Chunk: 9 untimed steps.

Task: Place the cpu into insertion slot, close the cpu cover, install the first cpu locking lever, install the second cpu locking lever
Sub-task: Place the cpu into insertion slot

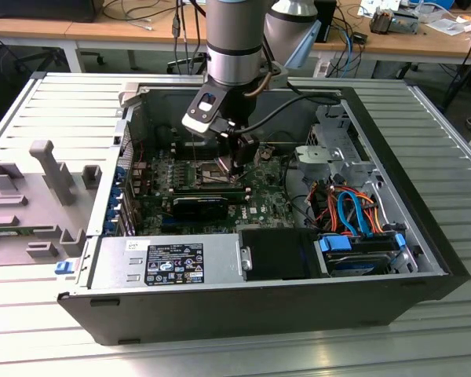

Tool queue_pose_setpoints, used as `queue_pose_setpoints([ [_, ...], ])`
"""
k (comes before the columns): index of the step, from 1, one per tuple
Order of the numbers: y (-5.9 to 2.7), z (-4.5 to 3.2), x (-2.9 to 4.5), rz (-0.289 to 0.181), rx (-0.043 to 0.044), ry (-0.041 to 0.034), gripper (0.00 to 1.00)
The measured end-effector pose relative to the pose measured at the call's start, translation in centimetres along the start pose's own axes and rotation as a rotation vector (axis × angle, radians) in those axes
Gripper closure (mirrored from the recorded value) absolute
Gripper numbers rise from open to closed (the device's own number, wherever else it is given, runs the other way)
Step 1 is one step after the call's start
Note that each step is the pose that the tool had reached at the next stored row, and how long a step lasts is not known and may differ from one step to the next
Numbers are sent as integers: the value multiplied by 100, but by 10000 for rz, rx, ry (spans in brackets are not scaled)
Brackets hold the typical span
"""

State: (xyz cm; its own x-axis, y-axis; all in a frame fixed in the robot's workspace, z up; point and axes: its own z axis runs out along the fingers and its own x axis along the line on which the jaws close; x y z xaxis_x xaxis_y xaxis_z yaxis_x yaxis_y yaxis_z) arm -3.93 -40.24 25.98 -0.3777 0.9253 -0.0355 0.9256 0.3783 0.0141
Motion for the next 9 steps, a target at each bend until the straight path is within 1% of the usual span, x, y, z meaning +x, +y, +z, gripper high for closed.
queue_pose_setpoints([
  [9,0,0,0,145,5,-2,46],
])
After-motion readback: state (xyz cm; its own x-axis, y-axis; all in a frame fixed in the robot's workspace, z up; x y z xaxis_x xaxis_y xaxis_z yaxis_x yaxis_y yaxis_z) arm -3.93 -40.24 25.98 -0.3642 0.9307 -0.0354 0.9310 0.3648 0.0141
